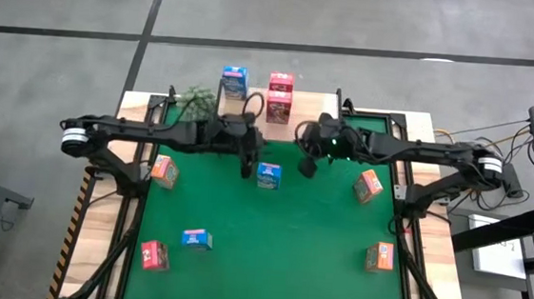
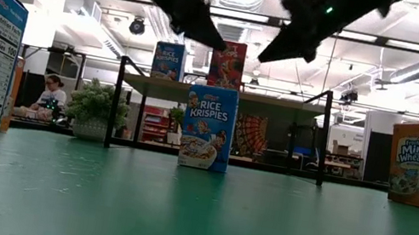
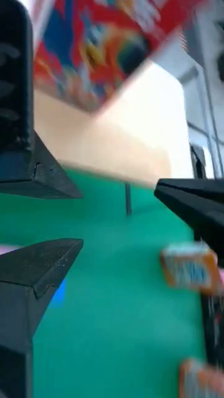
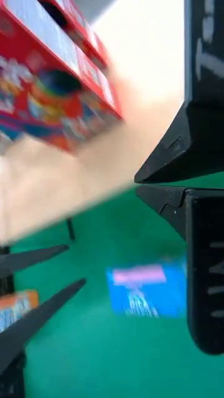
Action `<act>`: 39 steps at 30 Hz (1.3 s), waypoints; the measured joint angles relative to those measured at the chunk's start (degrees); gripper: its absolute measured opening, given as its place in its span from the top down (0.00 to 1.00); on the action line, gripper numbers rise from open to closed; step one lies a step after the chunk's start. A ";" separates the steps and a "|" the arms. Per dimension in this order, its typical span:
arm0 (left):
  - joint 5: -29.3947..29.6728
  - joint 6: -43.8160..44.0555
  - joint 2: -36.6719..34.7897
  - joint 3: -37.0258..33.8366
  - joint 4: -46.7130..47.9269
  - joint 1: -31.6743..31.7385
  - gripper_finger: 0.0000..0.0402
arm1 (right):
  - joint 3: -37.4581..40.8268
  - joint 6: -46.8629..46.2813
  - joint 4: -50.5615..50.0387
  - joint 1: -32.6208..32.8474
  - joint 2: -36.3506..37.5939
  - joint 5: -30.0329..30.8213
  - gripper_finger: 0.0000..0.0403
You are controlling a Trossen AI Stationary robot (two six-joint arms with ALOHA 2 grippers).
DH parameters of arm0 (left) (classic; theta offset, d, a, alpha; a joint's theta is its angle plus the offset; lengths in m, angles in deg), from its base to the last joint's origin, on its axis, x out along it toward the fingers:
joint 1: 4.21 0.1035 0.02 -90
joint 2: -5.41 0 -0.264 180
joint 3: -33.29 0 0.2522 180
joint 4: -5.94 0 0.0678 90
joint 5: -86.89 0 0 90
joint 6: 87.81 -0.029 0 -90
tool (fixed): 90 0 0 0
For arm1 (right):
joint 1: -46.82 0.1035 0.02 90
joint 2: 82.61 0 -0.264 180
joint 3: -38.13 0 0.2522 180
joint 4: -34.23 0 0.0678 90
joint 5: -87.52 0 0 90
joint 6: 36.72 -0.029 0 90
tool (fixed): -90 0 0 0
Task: Stack cereal on shelf
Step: Put the top left orange cereal box on the shelf
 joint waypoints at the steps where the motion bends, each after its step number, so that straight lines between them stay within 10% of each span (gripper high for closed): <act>1: 0.00 -0.67 -0.58 0.00 0.39 -1.14 0.76 | 0.00 -1.67 -2.13 1.18 0.80 0.04 0.98; 18: -0.02 -3.48 -9.76 -4.62 9.72 -17.25 0.76 | -0.04 -25.95 -12.20 18.34 3.42 0.56 0.98; 39: 9.10 -2.86 -29.59 -21.94 -0.82 -18.38 0.76 | -0.15 -18.70 6.05 17.18 3.36 3.67 0.98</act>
